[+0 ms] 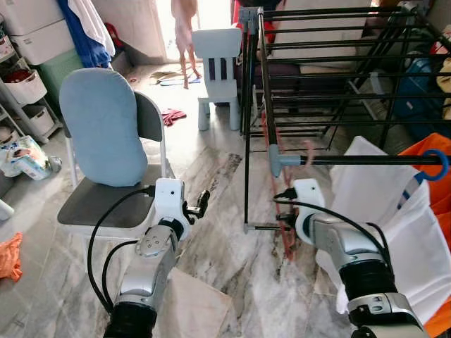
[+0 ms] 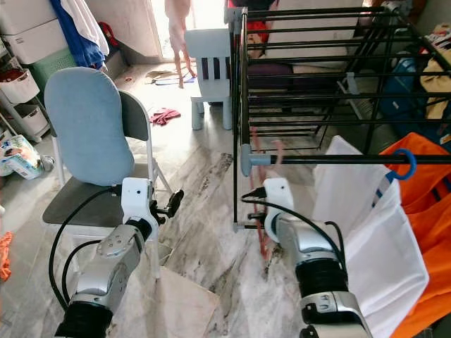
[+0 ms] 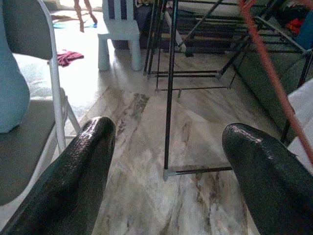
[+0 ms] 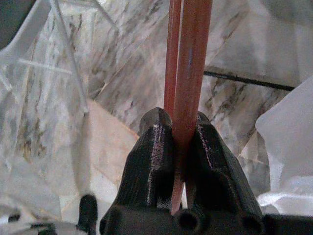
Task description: Hang hanger
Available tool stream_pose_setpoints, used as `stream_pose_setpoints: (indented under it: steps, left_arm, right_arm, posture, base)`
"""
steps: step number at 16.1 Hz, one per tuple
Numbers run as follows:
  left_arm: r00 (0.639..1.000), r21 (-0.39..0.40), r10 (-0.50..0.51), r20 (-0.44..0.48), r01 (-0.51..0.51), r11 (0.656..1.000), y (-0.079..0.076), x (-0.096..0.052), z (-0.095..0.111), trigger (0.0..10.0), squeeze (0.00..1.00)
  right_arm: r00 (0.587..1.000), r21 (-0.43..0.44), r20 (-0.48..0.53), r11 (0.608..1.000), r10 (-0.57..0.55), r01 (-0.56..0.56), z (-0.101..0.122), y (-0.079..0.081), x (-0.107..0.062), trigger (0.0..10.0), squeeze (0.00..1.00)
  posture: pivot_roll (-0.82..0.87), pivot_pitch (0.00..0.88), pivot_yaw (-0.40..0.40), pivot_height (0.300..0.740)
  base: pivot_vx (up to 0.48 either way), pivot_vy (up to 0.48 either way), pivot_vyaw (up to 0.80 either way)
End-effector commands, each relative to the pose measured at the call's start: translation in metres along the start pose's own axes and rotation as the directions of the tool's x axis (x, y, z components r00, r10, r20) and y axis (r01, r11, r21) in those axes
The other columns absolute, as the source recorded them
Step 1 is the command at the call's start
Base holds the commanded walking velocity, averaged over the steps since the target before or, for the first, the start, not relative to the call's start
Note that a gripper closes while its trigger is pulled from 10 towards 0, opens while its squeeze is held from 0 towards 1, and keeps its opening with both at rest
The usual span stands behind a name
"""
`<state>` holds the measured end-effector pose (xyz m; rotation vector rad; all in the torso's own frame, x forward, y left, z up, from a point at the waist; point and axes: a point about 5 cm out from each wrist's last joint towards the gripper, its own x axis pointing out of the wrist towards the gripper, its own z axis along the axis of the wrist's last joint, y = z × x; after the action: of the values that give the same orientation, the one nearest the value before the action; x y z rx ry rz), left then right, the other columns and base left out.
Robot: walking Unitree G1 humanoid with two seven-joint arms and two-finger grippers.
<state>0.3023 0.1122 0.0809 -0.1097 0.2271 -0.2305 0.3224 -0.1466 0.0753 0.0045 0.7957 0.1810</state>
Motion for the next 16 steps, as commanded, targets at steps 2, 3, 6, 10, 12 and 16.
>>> stream_pose_setpoints:
  steps: [2,3,6,10,12,16]
  left_arm:
    - [1.000,0.006,0.005,-0.010,-0.004,1.000,0.002,-0.003,0.000,10.0,0.00]
    - [1.000,0.008,0.001,-0.016,-0.001,1.000,0.002,-0.003,-0.002,10.0,0.00]
    - [1.000,0.013,-0.010,-0.025,0.011,1.000,-0.001,-0.001,-0.002,10.0,0.00]
    - [0.999,0.019,-0.025,-0.036,0.026,0.999,-0.004,0.001,-0.002,10.0,0.00]
    - [0.999,0.021,-0.027,-0.033,0.028,0.999,-0.004,0.000,-0.002,10.0,0.00]
    - [0.999,0.024,-0.014,-0.042,0.015,1.000,-0.003,-0.003,-0.007,10.0,0.00]
  right_arm:
    - [0.999,-0.010,-0.048,1.000,0.000,0.000,-0.012,0.003,0.002,10.0,0.00]
    - [0.997,-0.021,-0.070,1.000,-0.025,0.023,-0.021,-0.001,0.002,10.0,0.00]
    - [0.993,0.006,-0.100,0.998,-0.063,0.064,-0.031,-0.012,0.002,10.0,0.00]
    - [0.996,0.049,-0.046,0.996,-0.073,0.076,-0.028,-0.016,0.000,10.0,1.00]
    - [0.992,0.036,0.077,0.994,-0.101,0.099,-0.020,-0.018,-0.004,10.0,1.00]
    - [0.988,-0.031,0.103,0.992,-0.118,0.122,-0.041,-0.018,-0.016,10.0,1.00]
  posture:
    - [-0.19,0.000,0.034,0.740]
    - [-0.19,0.000,0.036,0.740]
    - [-0.20,0.000,0.043,0.740]
    - [-0.21,0.000,0.049,0.740]
    - [-0.20,0.000,0.046,0.740]
    - [-0.20,0.000,0.044,0.740]
  base:
    - [0.000,0.000,0.00]
    - [0.000,0.000,0.00]
    - [0.000,0.000,0.00]
    - [0.000,0.000,0.00]
    - [0.000,0.000,0.00]
    - [0.000,0.000,0.00]
